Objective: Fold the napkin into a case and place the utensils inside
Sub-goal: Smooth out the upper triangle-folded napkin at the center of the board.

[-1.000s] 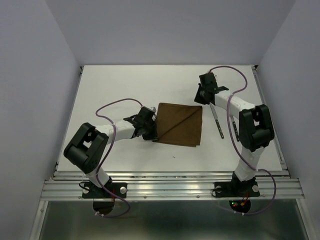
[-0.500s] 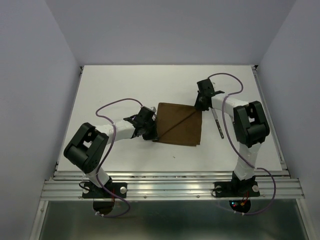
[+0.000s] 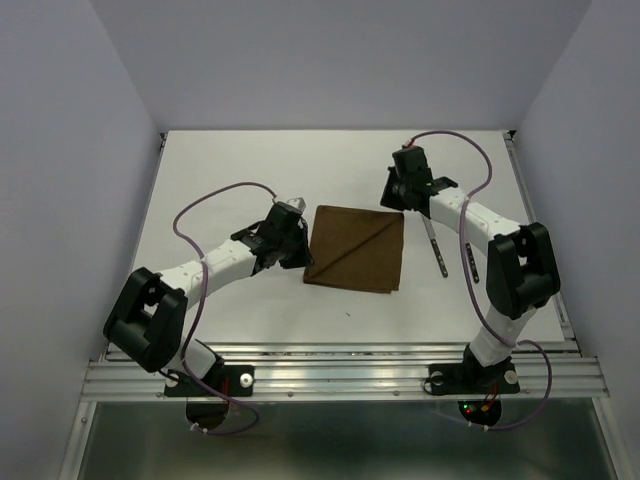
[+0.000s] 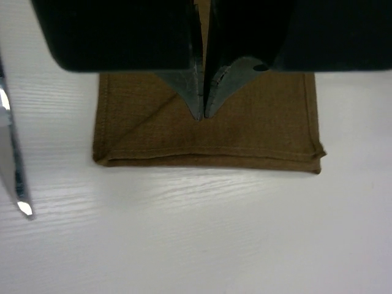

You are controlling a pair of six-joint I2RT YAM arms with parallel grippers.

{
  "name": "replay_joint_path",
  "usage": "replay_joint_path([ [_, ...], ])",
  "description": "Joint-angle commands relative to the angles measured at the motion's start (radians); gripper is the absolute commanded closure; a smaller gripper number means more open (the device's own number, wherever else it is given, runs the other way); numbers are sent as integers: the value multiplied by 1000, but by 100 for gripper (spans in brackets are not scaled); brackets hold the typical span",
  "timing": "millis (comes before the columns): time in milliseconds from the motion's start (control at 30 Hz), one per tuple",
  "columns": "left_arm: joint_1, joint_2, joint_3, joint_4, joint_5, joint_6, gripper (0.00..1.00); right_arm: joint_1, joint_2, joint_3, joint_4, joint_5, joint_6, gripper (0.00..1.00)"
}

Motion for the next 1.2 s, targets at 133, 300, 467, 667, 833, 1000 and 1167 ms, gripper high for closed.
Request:
replay_joint_path([
  [133, 45, 40, 100, 20, 32, 20, 100, 55, 17, -84, 23, -32, 56, 91],
  [300, 33, 161, 124, 100, 7, -7, 100, 101, 64, -58, 21, -66, 65, 91],
  [467, 34, 230, 113, 115, -5, -15, 100, 119, 109, -63, 30, -75, 82, 90],
  [667, 31, 210, 26, 148, 10, -34, 100, 119, 172, -81, 12, -94, 76, 90],
  [833, -15, 92, -88, 160, 25, -76, 100, 119, 124, -98, -34, -94, 56, 90],
  [1000, -59, -37, -119, 133, 21, -113, 100, 119, -10, -106, -82, -54, 13, 88],
  [1167, -56, -123, 2, -21, -97, -61, 100, 119, -81, -21, -129, -11, -9, 86],
])
